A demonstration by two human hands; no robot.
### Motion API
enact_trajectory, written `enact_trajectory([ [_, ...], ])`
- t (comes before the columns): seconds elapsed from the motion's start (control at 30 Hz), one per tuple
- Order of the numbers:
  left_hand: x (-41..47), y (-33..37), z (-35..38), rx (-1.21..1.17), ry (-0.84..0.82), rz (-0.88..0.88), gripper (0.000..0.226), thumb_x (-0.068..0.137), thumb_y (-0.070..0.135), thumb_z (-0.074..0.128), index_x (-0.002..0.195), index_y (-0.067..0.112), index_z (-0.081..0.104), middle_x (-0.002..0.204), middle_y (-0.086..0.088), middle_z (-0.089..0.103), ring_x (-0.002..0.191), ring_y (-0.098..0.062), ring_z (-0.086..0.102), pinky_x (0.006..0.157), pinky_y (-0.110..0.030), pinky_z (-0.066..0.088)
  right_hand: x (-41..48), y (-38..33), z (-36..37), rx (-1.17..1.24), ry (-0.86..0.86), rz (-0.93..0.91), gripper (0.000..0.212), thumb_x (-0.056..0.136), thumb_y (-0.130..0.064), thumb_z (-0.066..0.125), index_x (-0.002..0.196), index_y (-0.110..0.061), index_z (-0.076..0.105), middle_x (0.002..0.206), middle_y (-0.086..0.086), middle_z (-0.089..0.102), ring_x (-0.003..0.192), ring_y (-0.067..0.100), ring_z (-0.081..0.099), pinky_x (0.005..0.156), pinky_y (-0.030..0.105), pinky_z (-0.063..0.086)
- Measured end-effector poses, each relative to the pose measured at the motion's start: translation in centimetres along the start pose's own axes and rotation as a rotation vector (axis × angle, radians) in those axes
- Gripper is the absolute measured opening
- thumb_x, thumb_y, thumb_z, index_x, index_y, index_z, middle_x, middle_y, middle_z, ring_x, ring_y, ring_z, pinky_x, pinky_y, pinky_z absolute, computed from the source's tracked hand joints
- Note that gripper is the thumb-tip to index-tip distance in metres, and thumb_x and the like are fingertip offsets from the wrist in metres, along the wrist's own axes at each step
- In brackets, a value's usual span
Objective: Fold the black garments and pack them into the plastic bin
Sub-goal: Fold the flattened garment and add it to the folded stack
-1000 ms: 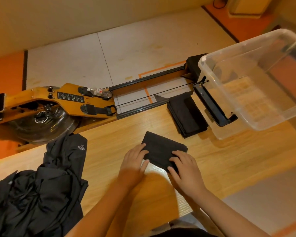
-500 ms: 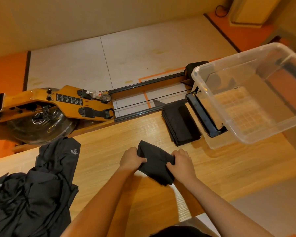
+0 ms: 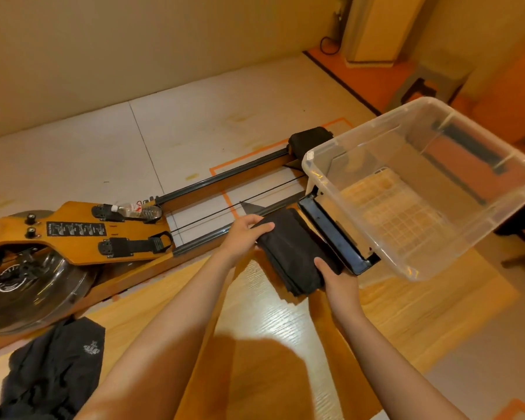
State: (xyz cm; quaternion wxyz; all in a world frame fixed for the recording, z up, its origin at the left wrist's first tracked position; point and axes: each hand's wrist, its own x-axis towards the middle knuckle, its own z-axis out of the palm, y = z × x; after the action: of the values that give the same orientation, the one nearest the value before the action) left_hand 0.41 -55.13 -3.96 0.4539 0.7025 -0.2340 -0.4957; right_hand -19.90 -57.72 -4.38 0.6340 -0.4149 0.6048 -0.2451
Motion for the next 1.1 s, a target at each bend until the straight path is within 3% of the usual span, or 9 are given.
enact_trajectory([
  [0.1, 2.2, -0.5, 1.5, -0.054, 0.015, -0.074, 0.031, 0.092, 0.012, 0.063, 0.119, 0.002, 0.055, 0.108, -0.01, 0.063, 0.082, -0.014, 0.063, 0.052, -0.015, 0.051, 1.3, 0.6, 0.8, 0.129, 0.129, 0.078, 0.066, 0.079, -0.028, 0.078, 0.133, -0.003, 0.048, 0.131, 0.008, 0.056, 0.121, 0.025, 0.053, 0.106, 0.04, 0.042],
  [0.27, 3.3, -1.8, 1.9, 0.08, 0.051, -0.016, 0.028, 0.092, 0.012, 0.062, 0.118, 0.006, 0.055, 0.106, -0.007, 0.063, 0.084, -0.01, 0.061, 0.053, -0.014, 0.049, 0.8, 1.1, 1.4, 0.073, 0.152, -0.012, 0.047, 0.086, -0.009, 0.069, 0.129, -0.004, 0.05, 0.123, 0.01, 0.059, 0.118, 0.025, 0.055, 0.094, 0.027, 0.043],
  [0.37, 3.7, -1.3, 1.9, 0.186, 0.049, 0.093, 0.025, 0.091, 0.012, 0.063, 0.115, 0.008, 0.059, 0.106, -0.005, 0.063, 0.086, -0.012, 0.063, 0.058, -0.021, 0.055, 0.3, 1.3, 1.6, 0.116, 0.188, -0.033, 0.039, 0.085, -0.009, 0.071, 0.119, -0.007, 0.053, 0.117, 0.004, 0.061, 0.115, 0.022, 0.057, 0.1, 0.032, 0.044],
  [0.53, 4.5, -0.4, 2.5, 0.202, 0.065, 0.211, 0.014, 0.09, 0.012, 0.065, 0.103, 0.016, 0.061, 0.097, 0.001, 0.064, 0.088, -0.014, 0.064, 0.073, -0.033, 0.059, 0.4, 1.4, 2.1, 0.148, 0.259, -0.079, 0.059, 0.081, -0.015, 0.075, 0.134, -0.009, 0.048, 0.128, 0.006, 0.059, 0.12, 0.021, 0.055, 0.107, 0.041, 0.042],
  [0.67, 5.2, -2.2, 2.2, 0.266, 0.058, 0.122, 0.026, 0.091, 0.016, 0.064, 0.116, 0.016, 0.057, 0.111, -0.008, 0.064, 0.095, -0.02, 0.064, 0.081, -0.04, 0.058, 0.1, 1.4, 2.1, 0.081, 0.237, -0.047, 0.036, 0.084, -0.009, 0.071, 0.116, -0.01, 0.052, 0.124, 0.016, 0.058, 0.118, 0.03, 0.054, 0.1, 0.037, 0.044],
  [0.73, 5.2, -2.4, 1.9, 0.23, 0.054, 0.145, 0.031, 0.092, 0.017, 0.063, 0.122, 0.017, 0.054, 0.12, -0.007, 0.06, 0.103, -0.019, 0.06, 0.082, -0.035, 0.056, -0.4, 1.2, 2.2, -0.002, 0.246, -0.08, 0.02, 0.085, -0.008, 0.069, 0.088, -0.015, 0.051, 0.108, 0.025, 0.062, 0.107, 0.037, 0.059, 0.089, 0.037, 0.047],
  [0.8, 4.5, -2.2, 1.8, 0.244, 0.057, 0.194, 0.041, 0.093, 0.02, 0.062, 0.131, 0.016, 0.048, 0.128, -0.005, 0.053, 0.112, -0.015, 0.053, 0.085, -0.024, 0.049, -0.9, 1.7, 2.1, -0.126, 0.262, -0.143, 0.021, 0.086, -0.011, 0.07, 0.093, -0.013, 0.05, 0.091, 0.019, 0.059, 0.097, 0.036, 0.06, 0.089, 0.04, 0.05],
  [0.97, 1.4, -3.4, 2.3, 0.914, 0.318, 0.665, 0.053, 0.094, 0.035, 0.055, 0.141, 0.015, 0.04, 0.138, -0.004, 0.044, 0.127, -0.019, 0.04, 0.104, -0.036, 0.037, -2.1, 4.7, 0.8, -0.763, 0.32, -0.584, 0.038, 0.087, -0.016, 0.066, 0.119, -0.004, 0.05, 0.115, 0.011, 0.048, 0.113, 0.023, 0.041, 0.1, 0.042, 0.04],
  [1.1, 1.6, -3.9, 4.2, 1.157, 0.107, 0.86, 0.05, 0.099, 0.034, 0.038, 0.145, 0.015, 0.039, 0.152, -0.006, 0.035, 0.144, -0.021, 0.024, 0.119, -0.037, 0.012, -1.2, 4.3, 1.7, -1.101, 0.153, -0.794, 0.048, 0.093, -0.028, 0.05, 0.137, -0.009, 0.046, 0.141, 0.01, 0.044, 0.13, 0.024, 0.039, 0.106, 0.036, 0.032],
])
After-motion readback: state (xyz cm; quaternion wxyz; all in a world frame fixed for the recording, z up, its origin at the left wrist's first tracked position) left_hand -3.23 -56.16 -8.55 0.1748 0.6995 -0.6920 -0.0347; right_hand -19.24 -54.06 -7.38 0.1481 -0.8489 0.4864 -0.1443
